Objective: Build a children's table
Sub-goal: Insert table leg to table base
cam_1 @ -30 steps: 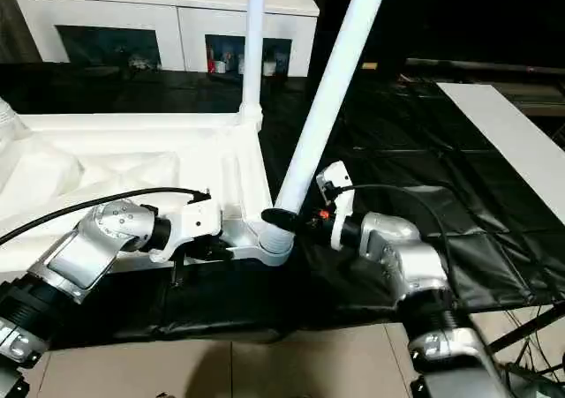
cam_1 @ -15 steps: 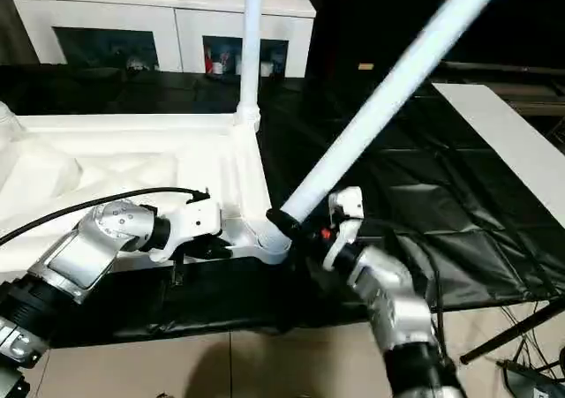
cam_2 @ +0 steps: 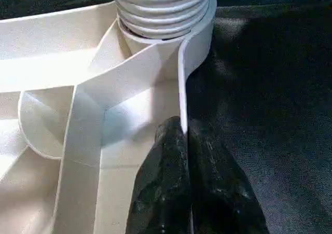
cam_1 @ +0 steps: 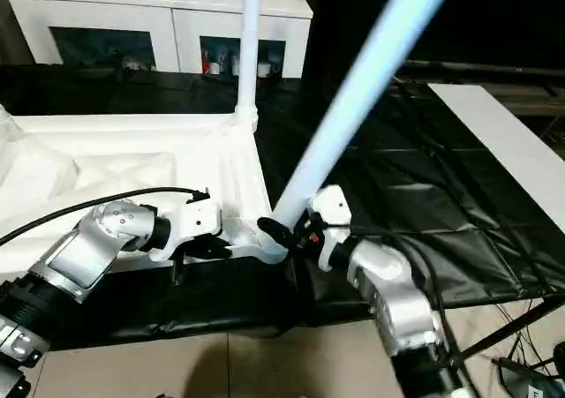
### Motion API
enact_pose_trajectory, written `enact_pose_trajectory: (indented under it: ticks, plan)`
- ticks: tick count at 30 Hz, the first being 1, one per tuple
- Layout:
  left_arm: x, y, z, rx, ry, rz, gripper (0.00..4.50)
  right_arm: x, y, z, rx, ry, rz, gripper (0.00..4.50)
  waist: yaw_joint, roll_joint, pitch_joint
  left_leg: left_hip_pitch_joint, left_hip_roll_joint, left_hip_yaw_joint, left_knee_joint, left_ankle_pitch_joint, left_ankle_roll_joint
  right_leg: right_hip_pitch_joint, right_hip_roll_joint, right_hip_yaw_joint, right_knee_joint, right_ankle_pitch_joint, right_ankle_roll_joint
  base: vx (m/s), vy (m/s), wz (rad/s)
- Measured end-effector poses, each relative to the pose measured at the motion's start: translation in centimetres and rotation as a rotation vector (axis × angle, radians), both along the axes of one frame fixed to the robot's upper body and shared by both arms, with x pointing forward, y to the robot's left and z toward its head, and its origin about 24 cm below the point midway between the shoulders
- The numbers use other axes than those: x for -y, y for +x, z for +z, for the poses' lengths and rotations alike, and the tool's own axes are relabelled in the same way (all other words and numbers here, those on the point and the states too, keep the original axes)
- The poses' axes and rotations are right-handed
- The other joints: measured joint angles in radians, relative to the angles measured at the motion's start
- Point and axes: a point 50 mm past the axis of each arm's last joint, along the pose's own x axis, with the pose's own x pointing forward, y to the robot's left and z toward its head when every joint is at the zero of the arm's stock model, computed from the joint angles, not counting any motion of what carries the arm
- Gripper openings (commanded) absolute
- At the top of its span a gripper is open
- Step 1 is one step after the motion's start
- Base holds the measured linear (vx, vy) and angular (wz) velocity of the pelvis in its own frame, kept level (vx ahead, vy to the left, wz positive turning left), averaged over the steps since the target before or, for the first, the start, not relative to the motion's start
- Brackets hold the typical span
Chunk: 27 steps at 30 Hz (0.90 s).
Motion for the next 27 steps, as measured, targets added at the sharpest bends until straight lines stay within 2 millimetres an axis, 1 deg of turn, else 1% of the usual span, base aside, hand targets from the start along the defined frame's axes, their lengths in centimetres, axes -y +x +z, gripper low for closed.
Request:
enact_pose_trajectory:
  ticks: [5, 13, 16, 19, 27]
  plan:
    - [0.1, 0.0, 0.0, -0.006, -0.002, -0.007, 0.0, 0.2, 0.8, 0.9, -0.057, -0.046, 0.069, 1.86, 0.004, -0.002, -0.001, 0.0, 0.0, 0.0, -0.002, 0.0, 0.0, 0.001, 0.0, 0.0, 0.001, 0.0, 0.0, 0.0, 0.0, 0.0]
    - [0.2, -0.1, 0.0, -0.006, -0.005, -0.015, 0.0, 0.4, 2.5, 2.2, -0.156, -0.091, 0.162, 1.86, 0.008, -0.002, -0.002, 0.0, 0.0, 0.0, -0.004, 0.0, 0.0, 0.001, 0.0, 0.0, 0.002, 0.0, -0.001, 0.0, 0.0, 0.0]
    - [0.2, -0.1, 0.0, -0.007, -0.004, -0.016, 0.0, 0.6, 2.7, 2.0, -0.194, -0.075, 0.158, 1.86, 0.009, -0.003, -0.002, 0.001, 0.0, 0.0, -0.005, 0.0, 0.0, 0.001, 0.0, 0.0, 0.002, 0.001, -0.001, 0.0, 0.0, 0.0]
    - [0.0, -0.1, 0.0, -0.008, 0.0, -0.013, 0.0, 0.4, 2.8, 1.7, -0.205, -0.059, 0.152, 1.86, 0.007, -0.004, -0.003, 0.002, 0.0, 0.0, -0.005, 0.0, 0.0, 0.002, 0.0, 0.0, 0.002, 0.001, -0.001, 0.0, 0.0, 0.0]
    - [-0.2, -0.3, -0.2, -0.013, 0.005, -0.01, 0.0, 0.1, 2.7, 1.3, -0.207, -0.04, 0.142, 1.86, 0.003, -0.003, -0.003, 0.01, 0.0, 0.0, -0.006, 0.0, 0.0, 0.008, 0.0, -0.001, 0.002, 0.0, -0.001, 0.0, 0.0, 0.0]
